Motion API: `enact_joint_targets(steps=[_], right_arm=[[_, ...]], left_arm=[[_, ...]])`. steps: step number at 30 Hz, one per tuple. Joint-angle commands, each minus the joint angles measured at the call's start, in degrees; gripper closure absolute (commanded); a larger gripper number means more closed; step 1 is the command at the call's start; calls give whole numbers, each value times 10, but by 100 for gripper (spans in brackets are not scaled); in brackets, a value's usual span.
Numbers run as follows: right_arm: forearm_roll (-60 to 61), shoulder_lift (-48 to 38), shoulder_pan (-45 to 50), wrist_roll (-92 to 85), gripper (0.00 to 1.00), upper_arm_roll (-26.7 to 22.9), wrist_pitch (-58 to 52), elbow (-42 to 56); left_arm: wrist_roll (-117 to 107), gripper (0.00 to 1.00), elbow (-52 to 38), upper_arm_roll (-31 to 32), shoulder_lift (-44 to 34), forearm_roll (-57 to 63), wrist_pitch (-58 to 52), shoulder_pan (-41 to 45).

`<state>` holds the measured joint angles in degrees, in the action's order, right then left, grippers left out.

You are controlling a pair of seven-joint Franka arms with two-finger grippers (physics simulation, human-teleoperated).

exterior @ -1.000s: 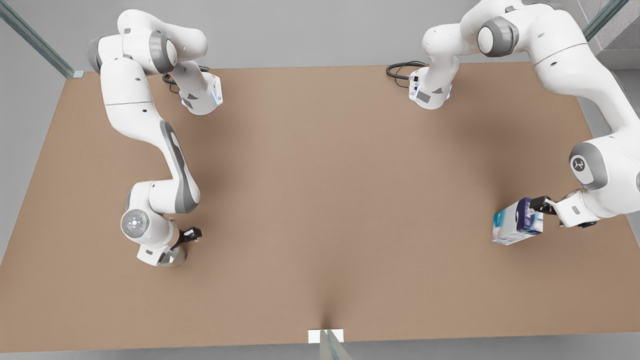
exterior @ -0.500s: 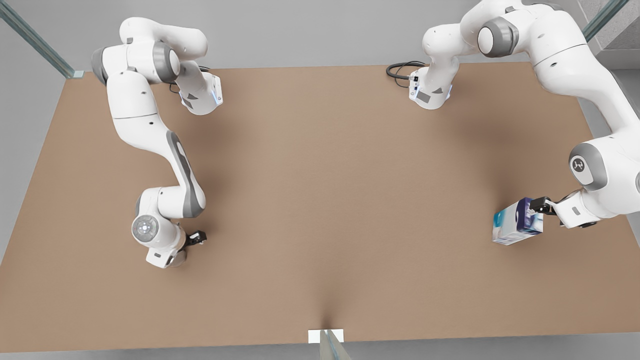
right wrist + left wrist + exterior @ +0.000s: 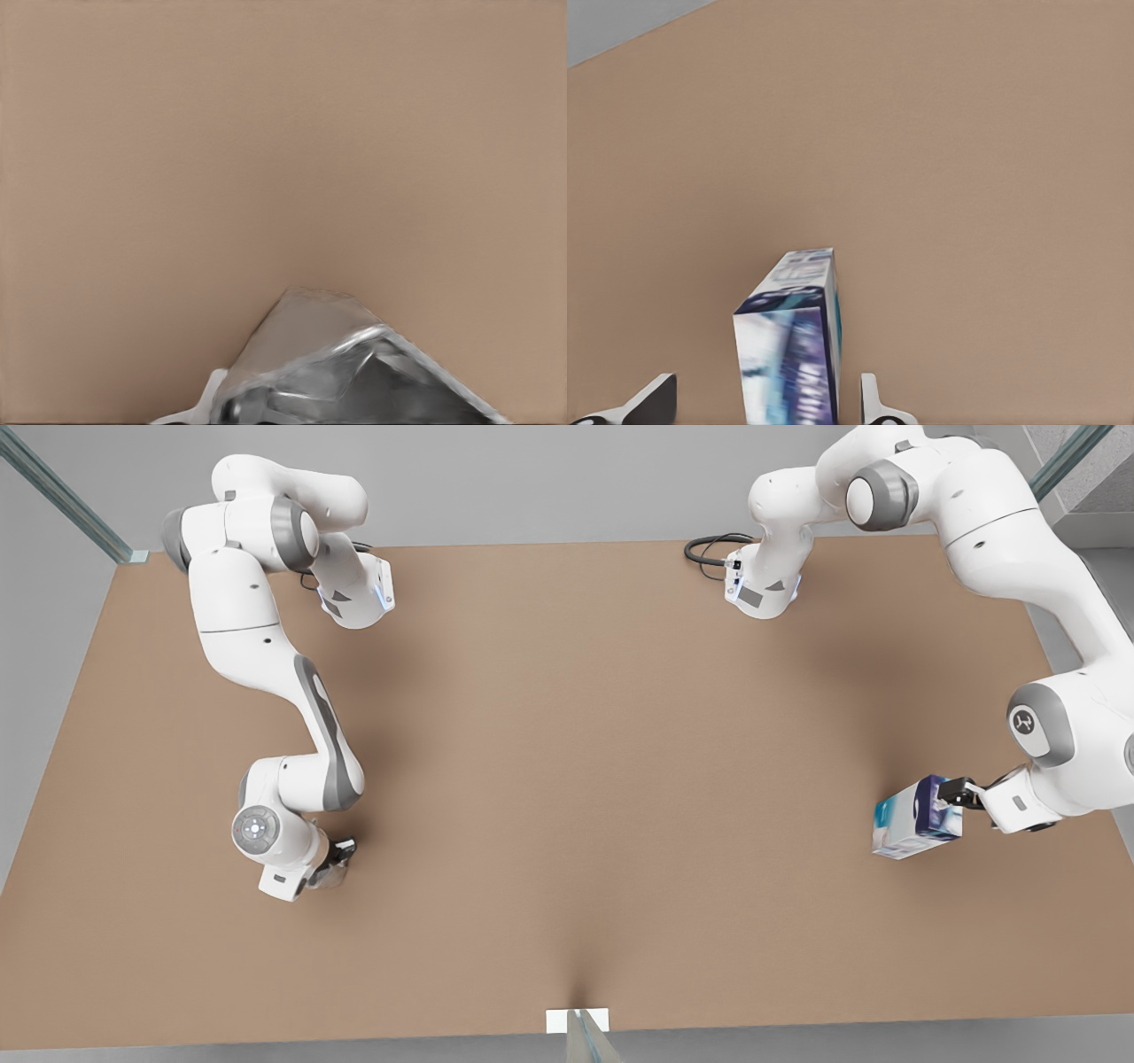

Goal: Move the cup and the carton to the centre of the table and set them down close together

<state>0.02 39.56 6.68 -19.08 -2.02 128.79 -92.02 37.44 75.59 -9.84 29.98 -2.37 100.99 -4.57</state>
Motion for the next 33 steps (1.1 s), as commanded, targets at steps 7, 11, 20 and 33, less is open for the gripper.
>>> enact_joint_targets(steps=[7, 11, 20, 33], right_arm=[[1, -1, 1, 2, 79, 0, 4, 0], [4, -21, 19, 6, 79, 1, -15, 2], [-3, 57, 236, 274, 79, -1, -106, 193], [0, 165, 335, 394, 79, 24, -14, 314]], left_arm=[[0, 0, -1, 0, 5, -1, -1, 0], [0, 0, -13, 0, 11, 0, -8, 0], [0, 0, -13, 0, 11, 0, -7, 0], [-4, 0, -10, -3, 24, -1, -4, 0]])
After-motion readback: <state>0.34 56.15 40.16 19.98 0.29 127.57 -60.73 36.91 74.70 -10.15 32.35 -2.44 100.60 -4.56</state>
